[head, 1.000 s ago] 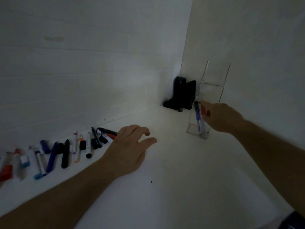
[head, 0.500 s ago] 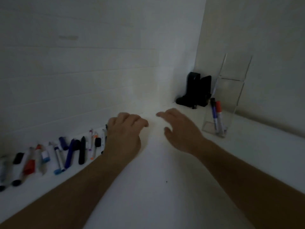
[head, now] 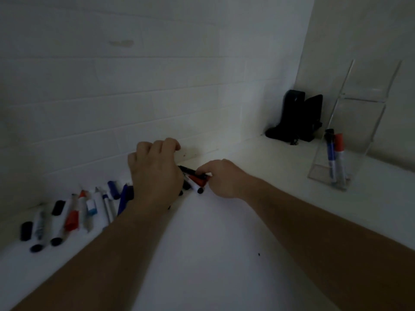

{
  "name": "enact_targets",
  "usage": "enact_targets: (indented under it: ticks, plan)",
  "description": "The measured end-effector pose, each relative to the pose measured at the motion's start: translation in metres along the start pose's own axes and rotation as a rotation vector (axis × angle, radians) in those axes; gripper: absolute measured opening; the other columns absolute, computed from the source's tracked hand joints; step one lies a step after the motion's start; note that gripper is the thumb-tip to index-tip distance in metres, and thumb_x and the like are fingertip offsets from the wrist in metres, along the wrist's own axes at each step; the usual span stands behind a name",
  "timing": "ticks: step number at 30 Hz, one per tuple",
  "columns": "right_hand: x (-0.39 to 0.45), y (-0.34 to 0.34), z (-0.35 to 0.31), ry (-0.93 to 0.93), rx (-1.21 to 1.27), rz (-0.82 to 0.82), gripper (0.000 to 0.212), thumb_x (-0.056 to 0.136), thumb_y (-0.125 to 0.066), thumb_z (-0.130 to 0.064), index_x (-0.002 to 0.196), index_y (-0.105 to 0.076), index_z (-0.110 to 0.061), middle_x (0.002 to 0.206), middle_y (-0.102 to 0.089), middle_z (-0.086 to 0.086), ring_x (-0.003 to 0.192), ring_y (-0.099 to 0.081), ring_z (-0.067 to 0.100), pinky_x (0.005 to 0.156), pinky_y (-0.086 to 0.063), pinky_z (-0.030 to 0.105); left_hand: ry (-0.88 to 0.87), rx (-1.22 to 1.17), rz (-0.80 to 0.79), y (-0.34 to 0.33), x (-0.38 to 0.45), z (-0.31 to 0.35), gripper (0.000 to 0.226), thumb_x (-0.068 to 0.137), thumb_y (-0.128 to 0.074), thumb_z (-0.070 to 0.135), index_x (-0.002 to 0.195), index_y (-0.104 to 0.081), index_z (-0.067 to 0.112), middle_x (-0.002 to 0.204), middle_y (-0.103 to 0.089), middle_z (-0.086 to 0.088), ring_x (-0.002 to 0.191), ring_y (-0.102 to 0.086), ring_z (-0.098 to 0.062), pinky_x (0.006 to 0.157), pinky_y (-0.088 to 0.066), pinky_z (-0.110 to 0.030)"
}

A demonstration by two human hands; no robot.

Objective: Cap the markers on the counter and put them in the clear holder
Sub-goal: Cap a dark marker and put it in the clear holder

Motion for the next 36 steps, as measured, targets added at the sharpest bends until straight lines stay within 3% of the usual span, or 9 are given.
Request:
enact_targets:
  ticks: [3, 7, 10, 16, 20, 23, 26, 31, 36]
  plan:
    - [-0.005, 0.008, 0.009, -0.013, -0.072, 0.041, 0.044, 0.093, -0.047, -0.008, 0.129, -0.068, -0.022, 0.130, -0.067, 0.005, 0.117, -0.060, 0.025, 0.101, -0.047, 0.034, -0.037, 0.016, -0.028, -0.005, -0.002, 0.007, 0.047, 0.065, -0.053, 0.009, 0.109, -0.058, 0.025, 0.107, -0.066, 0.003, 0.104, -0.044, -0.026, 0.080, -0.025, -0.038]
    - [-0.024, 0.026, 0.028, -0.022, -0.241, 0.152, 0.018, 0.100, -0.053, -0.036, 0.108, -0.066, -0.026, 0.100, -0.067, 0.002, 0.089, -0.059, 0.021, 0.076, -0.047, 0.032, -0.048, 0.044, -0.075, -0.011, -0.004, 0.014, 0.035, 0.076, -0.058, 0.020, 0.109, -0.063, 0.031, 0.109, -0.067, 0.008, 0.108, -0.046, -0.024, 0.084, -0.028, -0.040]
    - [-0.038, 0.032, 0.039, -0.067, -0.272, 0.192, 0.010, 0.095, -0.059, -0.034, 0.096, -0.056, -0.025, 0.088, -0.057, 0.000, 0.082, -0.057, 0.022, 0.065, -0.042, 0.031, -0.064, 0.076, -0.105, -0.015, -0.005, 0.019, 0.031, 0.081, -0.058, 0.030, 0.111, -0.063, 0.036, 0.113, -0.066, 0.012, 0.110, -0.044, -0.020, 0.088, -0.027, -0.039]
    - [-0.067, 0.026, 0.050, -0.076, -0.155, 0.287, 0.034, 0.097, -0.047, -0.027, 0.131, -0.049, -0.030, 0.097, -0.064, 0.007, 0.078, -0.058, 0.026, 0.069, -0.052, 0.037, -0.108, 0.094, -0.166, -0.024, -0.012, 0.023, 0.027, 0.085, -0.054, 0.040, 0.109, -0.067, 0.038, 0.118, -0.064, 0.016, 0.115, -0.040, -0.017, 0.093, -0.025, -0.039]
    - [-0.074, 0.045, 0.063, -0.101, 0.047, 0.429, 0.032, 0.101, -0.037, -0.020, 0.104, -0.070, -0.023, 0.099, -0.073, 0.002, 0.087, -0.065, 0.023, 0.080, -0.046, 0.030, -0.175, 0.089, -0.269, -0.035, -0.018, 0.037, 0.042, 0.083, -0.046, 0.053, 0.117, -0.066, 0.039, 0.119, -0.065, 0.017, 0.118, -0.041, -0.020, 0.095, -0.029, -0.041]
    - [-0.085, 0.051, 0.082, -0.236, 0.412, 0.490, 0.024, 0.097, -0.046, -0.029, 0.085, -0.067, -0.028, 0.073, -0.069, -0.005, 0.066, -0.064, 0.013, 0.058, -0.044, 0.021, -0.215, 0.113, -0.343, -0.042, -0.024, 0.048, 0.049, 0.081, -0.046, 0.058, 0.124, -0.061, 0.041, 0.124, -0.063, 0.018, 0.124, -0.040, -0.022, 0.097, -0.028, -0.042]
    - [-0.089, 0.050, 0.091, -0.279, 0.659, 0.524, 0.022, 0.094, -0.063, -0.040, 0.078, -0.062, -0.025, 0.068, -0.070, -0.001, 0.053, -0.063, 0.011, 0.048, -0.047, 0.021, -0.229, 0.152, -0.393, -0.049, -0.025, 0.052, 0.055, 0.078, -0.045, 0.059, 0.129, -0.058, 0.041, 0.128, -0.061, 0.016, 0.126, -0.040, -0.024, 0.099, -0.028, -0.043]
    - [-0.084, 0.042, 0.097, -0.278, 0.768, 0.510, 0.004, 0.100, -0.058, -0.028, 0.100, -0.055, -0.026, 0.078, -0.074, 0.000, 0.055, -0.066, 0.015, 0.050, -0.047, 0.026, -0.260, 0.184, -0.516, -0.059, -0.013, 0.050, 0.055, 0.077, -0.046, 0.062, 0.129, -0.055, 0.044, 0.134, -0.056, 0.013, 0.127, -0.035, -0.024, 0.101, -0.025, -0.044]
    - [-0.080, 0.039, 0.100, -0.271, 0.878, 0.515, 0.040, 0.107, -0.040, -0.023, 0.144, -0.039, -0.039, 0.089, -0.070, 0.006, 0.058, -0.062, 0.019, 0.054, -0.045, 0.027, -0.183, 0.318, -0.794, -0.069, 0.014, 0.043, 0.047, 0.080, -0.047, 0.063, 0.124, -0.052, 0.048, 0.123, -0.059, 0.006, 0.122, -0.035, -0.026, 0.096, -0.023, -0.046]
Point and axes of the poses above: each hand's wrist, its own x-axis towards the middle knuckle, its own y-axis out of the back of the hand, z = x × y, the point moved 8 cm from there along x, towards the middle knuckle
